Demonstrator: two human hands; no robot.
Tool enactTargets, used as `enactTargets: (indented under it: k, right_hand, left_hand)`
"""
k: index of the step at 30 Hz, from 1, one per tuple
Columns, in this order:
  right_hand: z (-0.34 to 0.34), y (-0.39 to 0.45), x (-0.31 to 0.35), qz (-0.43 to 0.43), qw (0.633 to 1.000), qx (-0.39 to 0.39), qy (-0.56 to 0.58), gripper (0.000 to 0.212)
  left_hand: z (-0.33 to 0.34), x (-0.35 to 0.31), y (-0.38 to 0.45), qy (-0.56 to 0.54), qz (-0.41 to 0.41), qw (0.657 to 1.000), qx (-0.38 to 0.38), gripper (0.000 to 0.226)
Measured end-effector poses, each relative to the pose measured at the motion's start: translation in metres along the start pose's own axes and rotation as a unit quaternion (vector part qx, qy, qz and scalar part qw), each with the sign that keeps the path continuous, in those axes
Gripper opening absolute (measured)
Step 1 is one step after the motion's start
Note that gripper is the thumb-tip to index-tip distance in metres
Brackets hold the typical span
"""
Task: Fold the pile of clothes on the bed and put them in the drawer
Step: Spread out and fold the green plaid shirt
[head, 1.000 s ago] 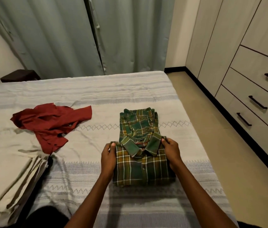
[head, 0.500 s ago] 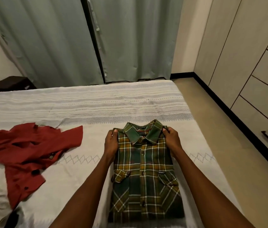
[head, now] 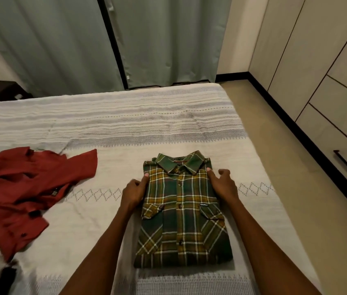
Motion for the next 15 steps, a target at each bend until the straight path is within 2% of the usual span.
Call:
enactTargets:
  k: [4,8,10,12,15]
  right_hand:
    - [0.012,-0.064,-0.029,0.019,0.999,0.046,0.017,0.075]
    - [0.019,-0.123,-0.061,0.016,0.995,0.083,0.047,0.067]
    - [0.017,-0.151,-0.073,-0.017,0.997,0.075,0.011,0.054]
    - [0.012,-0.180,-0.083,-0.053,0.997,0.055,-0.004,0.042]
    - [0.008,-0.219,-0.102,-0.070,0.997,0.039,-0.005,0.036]
  left_hand:
    - [0.003,0.022,-0.067,-0.007,-0.043,0.996,0.079,0.072]
    - [0.012,0.035,-0.140,-0.063,-0.031,0.987,0.146,0.047]
    - [0.010,0.038,-0.171,-0.058,0.001,0.989,0.139,0.033]
    - [0.006,0.045,-0.199,-0.059,0.007,0.991,0.120,0.037]
    - [0.003,0.060,-0.236,-0.073,-0.016,0.989,0.131,0.038]
Point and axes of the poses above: each hand's wrist, its own y-axis towards the middle knuckle, its own z-axis out of the palm, x = y × z, the point moved 9 cm from there along y, towards the middle knuckle, and after that the axes turned 7 degrees about -y, right-handed, at the moved point
